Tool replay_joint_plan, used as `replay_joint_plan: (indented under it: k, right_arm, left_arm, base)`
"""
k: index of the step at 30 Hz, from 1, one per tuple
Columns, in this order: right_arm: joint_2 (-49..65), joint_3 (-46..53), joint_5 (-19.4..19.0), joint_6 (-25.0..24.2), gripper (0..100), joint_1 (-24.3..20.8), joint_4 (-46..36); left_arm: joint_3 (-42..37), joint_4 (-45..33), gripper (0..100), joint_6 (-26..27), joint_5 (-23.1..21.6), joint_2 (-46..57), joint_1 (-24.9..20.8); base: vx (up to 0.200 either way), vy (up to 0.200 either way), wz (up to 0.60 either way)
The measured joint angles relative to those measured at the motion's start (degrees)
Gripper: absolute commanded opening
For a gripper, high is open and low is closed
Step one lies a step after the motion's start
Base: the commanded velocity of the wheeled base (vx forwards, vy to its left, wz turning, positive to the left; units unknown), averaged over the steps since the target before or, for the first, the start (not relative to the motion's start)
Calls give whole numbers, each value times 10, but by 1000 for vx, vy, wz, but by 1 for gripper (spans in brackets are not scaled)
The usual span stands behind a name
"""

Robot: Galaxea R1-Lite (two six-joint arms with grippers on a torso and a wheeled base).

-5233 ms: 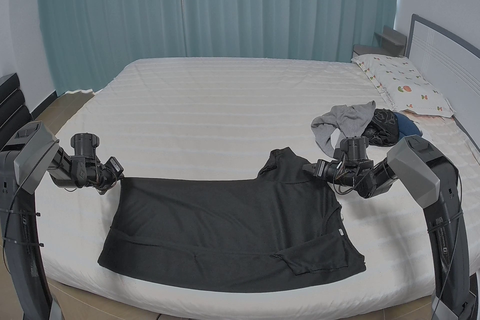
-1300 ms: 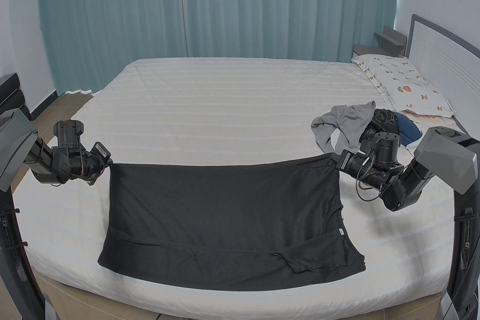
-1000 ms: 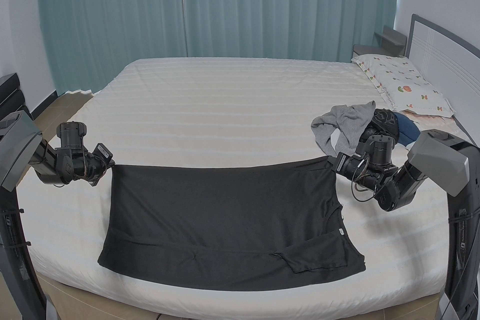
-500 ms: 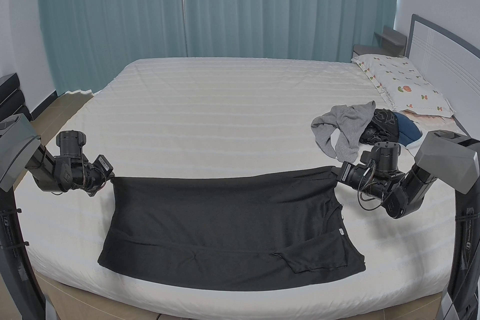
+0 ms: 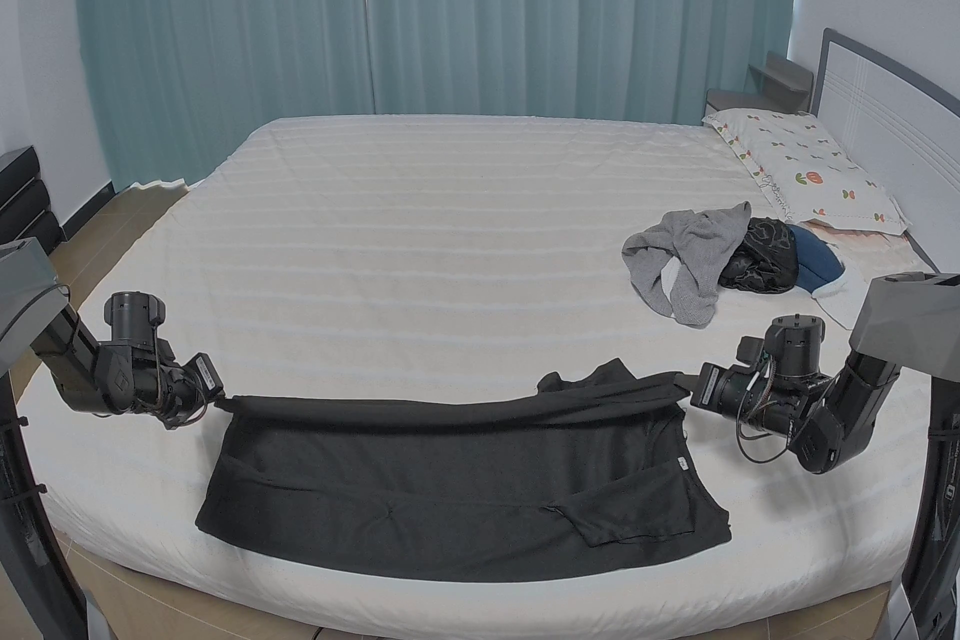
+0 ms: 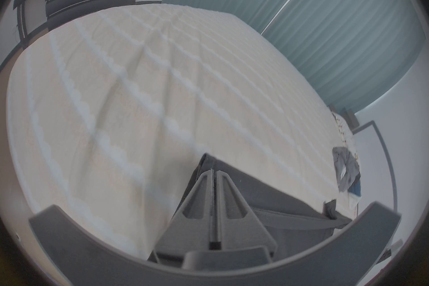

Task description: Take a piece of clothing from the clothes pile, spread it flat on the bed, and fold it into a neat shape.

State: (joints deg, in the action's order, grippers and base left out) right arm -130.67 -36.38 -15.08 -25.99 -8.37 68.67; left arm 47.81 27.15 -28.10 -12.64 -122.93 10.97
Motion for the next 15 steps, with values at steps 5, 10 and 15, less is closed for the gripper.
replay_joint_plan:
  k: [5,10,15]
  right_arm:
    - [-3,58,-9,26,0,1,32]
    - [-14,111,-13,56,0,2,86]
    - [-43,141,-15,69,0,2,146]
  left_arm:
    - [-44,1,0,27,0,12,2]
    - [-84,1,0,51,0,26,2]
    - [-105,2,0,71,0,31,2]
  base:
    - [0,0,0]
    - [0,0,0]
    - [0,0,0]
